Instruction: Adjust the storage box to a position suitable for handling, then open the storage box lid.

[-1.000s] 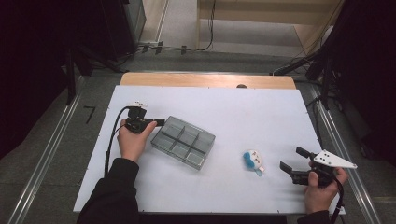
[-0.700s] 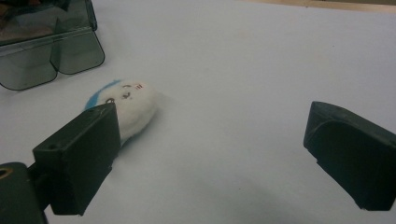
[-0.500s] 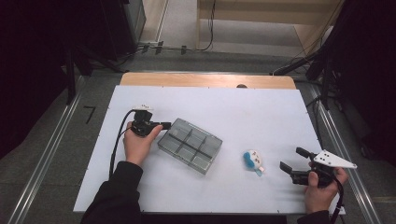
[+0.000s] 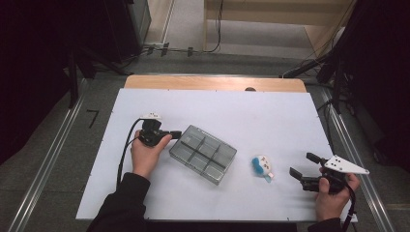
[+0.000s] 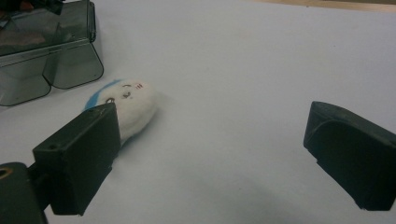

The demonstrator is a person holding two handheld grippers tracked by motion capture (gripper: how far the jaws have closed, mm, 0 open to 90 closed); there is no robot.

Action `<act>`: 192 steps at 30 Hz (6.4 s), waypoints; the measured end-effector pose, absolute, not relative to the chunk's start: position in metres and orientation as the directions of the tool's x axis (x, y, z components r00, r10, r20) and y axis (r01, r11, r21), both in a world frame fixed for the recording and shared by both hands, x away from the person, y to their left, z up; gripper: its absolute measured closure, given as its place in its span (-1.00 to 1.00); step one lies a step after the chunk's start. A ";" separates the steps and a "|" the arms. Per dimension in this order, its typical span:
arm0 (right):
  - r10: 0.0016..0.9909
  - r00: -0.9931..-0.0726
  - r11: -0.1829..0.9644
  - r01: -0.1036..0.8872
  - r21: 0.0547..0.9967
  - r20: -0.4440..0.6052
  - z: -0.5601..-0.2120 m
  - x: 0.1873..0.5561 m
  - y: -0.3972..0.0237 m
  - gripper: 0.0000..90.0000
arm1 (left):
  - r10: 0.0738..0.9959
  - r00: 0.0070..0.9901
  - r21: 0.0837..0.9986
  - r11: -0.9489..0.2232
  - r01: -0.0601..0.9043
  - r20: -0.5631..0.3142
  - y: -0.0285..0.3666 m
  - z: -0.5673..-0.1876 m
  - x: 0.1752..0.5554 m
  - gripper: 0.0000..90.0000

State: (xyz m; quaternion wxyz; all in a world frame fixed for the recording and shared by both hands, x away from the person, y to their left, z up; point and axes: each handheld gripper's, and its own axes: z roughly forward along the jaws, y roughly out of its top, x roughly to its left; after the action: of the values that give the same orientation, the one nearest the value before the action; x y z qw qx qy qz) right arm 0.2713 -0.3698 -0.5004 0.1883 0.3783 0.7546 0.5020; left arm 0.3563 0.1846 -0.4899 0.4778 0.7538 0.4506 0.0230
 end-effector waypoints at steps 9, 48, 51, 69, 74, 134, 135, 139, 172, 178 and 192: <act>0.760 -0.642 0.210 0.382 0.900 0.096 -0.500 0.271 -0.370 -0.94 | 0.687 0.608 0.744 -0.146 0.652 -0.398 0.181 -0.493 0.343 1.00; 0.760 -0.649 0.283 0.360 0.889 0.021 -0.500 0.269 -0.354 -0.91 | 0.633 0.665 0.792 -0.132 0.596 -0.396 0.164 -0.504 0.260 1.00; 0.758 -0.648 0.229 0.359 0.905 0.066 -0.498 0.266 -0.352 -0.83 | 0.627 0.672 0.792 -0.139 0.595 -0.395 0.162 -0.504 0.255 1.00; 0.752 -0.647 0.203 0.414 0.887 0.130 -0.493 0.251 -0.271 0.42 | 0.592 0.686 0.796 -0.117 0.593 -0.424 0.155 -0.510 0.235 1.00; 0.761 -0.634 0.218 0.445 0.869 0.134 -0.498 0.251 -0.259 0.69 | 0.590 0.689 0.800 -0.117 0.588 -0.421 0.154 -0.510 0.233 1.00; 0.672 -0.735 0.351 0.423 0.835 0.091 -0.508 0.222 -0.238 0.94 | 0.521 0.715 0.787 -0.124 0.605 -0.467 0.164 -0.514 0.208 1.00; 0.667 -0.739 0.352 0.423 0.835 0.093 -0.508 0.222 -0.238 0.94 | 0.522 0.716 0.787 -0.127 0.604 -0.465 0.165 -0.514 0.208 1.00; 0.646 -0.760 0.372 0.392 0.841 0.068 -0.506 0.223 -0.239 0.93 | 0.525 0.723 0.794 -0.137 0.592 -0.449 0.166 -0.513 0.209 1.00; 0.516 -0.844 0.417 0.394 0.819 0.144 -0.503 0.233 -0.252 0.95 | 0.577 0.742 0.804 -0.229 0.548 -0.341 0.159 -0.513 0.210 1.00; 0.513 -0.846 0.415 0.394 0.820 0.147 -0.502 0.233 -0.252 0.95 | 0.574 0.741 0.805 -0.222 0.550 -0.348 0.159 -0.513 0.210 1.00; 0.499 -0.854 0.423 0.386 0.820 0.145 -0.501 0.231 -0.252 0.95 | 0.558 0.743 0.813 -0.195 0.549 -0.368 0.162 -0.512 0.210 1.00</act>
State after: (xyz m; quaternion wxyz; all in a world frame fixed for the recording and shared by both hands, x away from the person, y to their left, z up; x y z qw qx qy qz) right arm 0.2305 -0.2522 -0.5009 0.0602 0.2630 0.8412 0.4686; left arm 0.2103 0.1617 -0.5118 0.5239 0.7728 0.3582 0.0046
